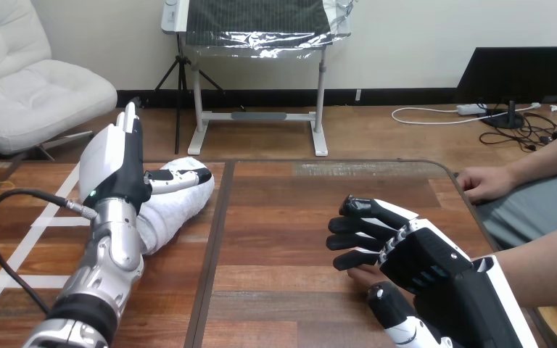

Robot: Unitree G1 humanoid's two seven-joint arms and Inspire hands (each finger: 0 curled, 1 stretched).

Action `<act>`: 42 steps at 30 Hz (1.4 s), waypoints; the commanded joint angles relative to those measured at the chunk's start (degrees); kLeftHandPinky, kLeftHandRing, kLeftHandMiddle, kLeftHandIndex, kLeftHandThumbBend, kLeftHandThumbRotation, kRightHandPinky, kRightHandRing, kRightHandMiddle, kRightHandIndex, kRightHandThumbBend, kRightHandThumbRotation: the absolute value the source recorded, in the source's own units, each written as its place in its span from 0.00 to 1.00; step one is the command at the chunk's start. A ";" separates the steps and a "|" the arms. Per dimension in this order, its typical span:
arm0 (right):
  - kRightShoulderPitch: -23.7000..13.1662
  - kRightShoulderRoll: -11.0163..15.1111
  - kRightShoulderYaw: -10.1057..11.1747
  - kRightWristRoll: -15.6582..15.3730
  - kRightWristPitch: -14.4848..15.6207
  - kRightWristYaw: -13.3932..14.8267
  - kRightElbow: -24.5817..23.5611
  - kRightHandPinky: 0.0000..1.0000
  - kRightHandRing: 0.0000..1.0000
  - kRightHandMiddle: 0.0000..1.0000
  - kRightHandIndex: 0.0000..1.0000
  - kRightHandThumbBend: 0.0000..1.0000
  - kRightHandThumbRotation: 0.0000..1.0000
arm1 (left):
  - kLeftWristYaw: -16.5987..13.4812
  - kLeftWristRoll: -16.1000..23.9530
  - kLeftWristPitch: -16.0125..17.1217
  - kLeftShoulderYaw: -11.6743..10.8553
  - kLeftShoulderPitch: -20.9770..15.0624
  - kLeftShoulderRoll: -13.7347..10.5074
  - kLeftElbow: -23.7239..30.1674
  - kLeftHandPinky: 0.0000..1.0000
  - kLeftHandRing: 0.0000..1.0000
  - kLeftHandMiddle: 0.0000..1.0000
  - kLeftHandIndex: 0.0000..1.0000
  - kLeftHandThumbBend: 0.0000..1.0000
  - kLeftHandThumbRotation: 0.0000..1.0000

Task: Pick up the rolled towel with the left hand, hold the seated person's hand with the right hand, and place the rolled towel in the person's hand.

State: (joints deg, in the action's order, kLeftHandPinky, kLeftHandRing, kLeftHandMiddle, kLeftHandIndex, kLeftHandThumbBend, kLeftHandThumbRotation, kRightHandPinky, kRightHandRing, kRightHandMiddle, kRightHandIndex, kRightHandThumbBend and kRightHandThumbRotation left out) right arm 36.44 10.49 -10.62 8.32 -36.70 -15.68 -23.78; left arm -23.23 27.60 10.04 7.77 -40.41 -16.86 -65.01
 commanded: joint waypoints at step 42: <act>-2.95 0.40 0.52 0.52 -0.63 -0.55 -2.03 0.60 0.69 0.74 0.77 0.54 0.55 | 5.24 0.16 -11.81 5.42 -9.93 0.44 -5.38 1.00 1.00 1.00 1.00 1.00 0.42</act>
State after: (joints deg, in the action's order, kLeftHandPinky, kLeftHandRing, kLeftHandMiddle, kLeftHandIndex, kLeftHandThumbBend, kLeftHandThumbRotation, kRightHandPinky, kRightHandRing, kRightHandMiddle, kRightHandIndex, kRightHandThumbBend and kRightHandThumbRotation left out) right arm 36.36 11.08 -10.49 8.48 -36.69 -16.21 -23.78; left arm -18.61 27.62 -0.86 12.54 -44.08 -16.78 -70.05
